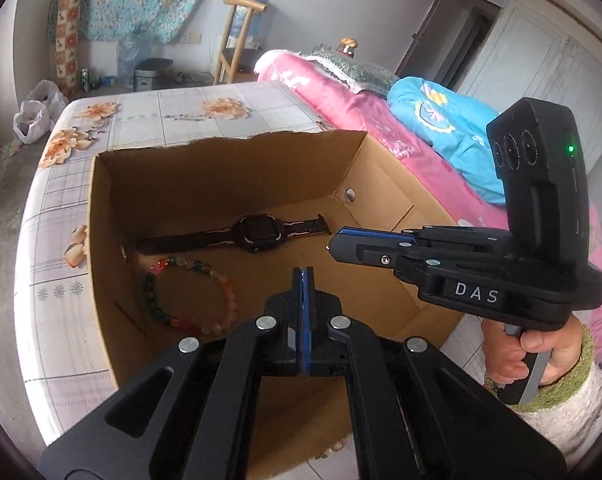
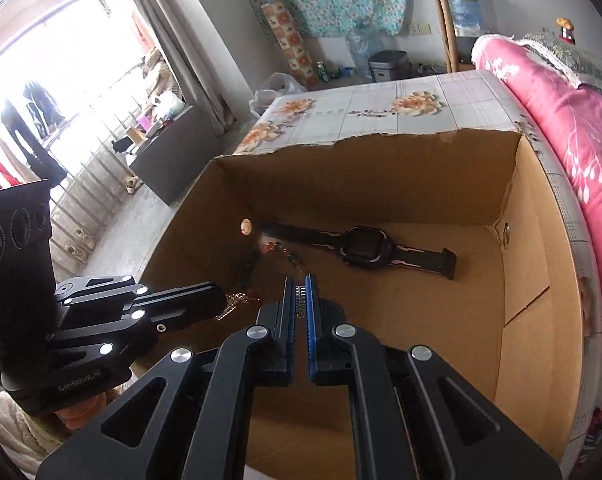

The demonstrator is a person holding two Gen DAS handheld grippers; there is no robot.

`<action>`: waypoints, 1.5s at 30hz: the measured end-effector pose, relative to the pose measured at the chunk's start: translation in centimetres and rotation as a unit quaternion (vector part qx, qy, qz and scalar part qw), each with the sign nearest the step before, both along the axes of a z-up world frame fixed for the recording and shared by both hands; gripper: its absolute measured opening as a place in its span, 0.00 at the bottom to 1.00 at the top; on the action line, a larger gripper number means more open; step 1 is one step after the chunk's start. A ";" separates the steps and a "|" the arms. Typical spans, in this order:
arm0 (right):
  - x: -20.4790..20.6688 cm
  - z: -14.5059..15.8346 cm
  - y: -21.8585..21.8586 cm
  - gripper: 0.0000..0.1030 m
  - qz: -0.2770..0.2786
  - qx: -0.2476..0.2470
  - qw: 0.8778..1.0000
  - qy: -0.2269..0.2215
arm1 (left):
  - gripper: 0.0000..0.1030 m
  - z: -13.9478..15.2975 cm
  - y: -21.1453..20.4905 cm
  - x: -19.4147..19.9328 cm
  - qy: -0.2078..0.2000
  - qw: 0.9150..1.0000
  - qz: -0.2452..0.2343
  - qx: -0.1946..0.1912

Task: Organize jewelry
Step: 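Carry the ladder charm over the box with the left tool while the right tool follows, then open the left tool to drop the ladder charm into the box, then grasp a small gold charm with the left tool while the right tool grasps a gold hoop ring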

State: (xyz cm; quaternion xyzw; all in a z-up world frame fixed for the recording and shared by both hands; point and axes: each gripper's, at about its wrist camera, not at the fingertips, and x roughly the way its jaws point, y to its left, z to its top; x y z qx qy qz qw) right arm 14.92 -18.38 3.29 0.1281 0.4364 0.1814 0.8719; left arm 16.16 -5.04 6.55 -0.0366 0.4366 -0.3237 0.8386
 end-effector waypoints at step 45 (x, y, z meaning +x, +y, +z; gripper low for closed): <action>-18.0 -4.1 1.5 0.33 -0.018 0.034 0.999 -0.027 | 0.27 -5.5 4.2 -16.6 -0.076 0.994 -0.022 0.071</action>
